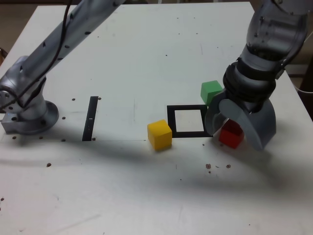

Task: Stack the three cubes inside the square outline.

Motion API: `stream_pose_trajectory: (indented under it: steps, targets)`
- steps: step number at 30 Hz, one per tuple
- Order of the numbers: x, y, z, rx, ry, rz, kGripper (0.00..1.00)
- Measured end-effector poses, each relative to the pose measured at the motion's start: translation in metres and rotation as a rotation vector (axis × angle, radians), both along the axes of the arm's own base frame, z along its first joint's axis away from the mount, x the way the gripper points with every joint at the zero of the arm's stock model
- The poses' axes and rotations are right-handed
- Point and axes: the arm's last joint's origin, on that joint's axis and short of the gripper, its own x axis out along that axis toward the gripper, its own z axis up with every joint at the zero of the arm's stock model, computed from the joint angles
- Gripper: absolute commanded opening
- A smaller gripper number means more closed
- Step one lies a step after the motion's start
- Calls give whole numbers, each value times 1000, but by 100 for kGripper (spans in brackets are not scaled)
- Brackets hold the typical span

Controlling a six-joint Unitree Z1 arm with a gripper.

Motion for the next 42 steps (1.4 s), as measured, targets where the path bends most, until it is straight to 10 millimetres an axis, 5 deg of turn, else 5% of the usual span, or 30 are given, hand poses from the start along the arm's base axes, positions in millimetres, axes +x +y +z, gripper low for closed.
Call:
stream_pose_trajectory:
  steps: [6,18,42]
  targets:
    - [1,0,1,-1,-7,13,82]
    - [1,-1,-6,20,2,55,36]
    - [1,-2,-6,26,-5,50,33]
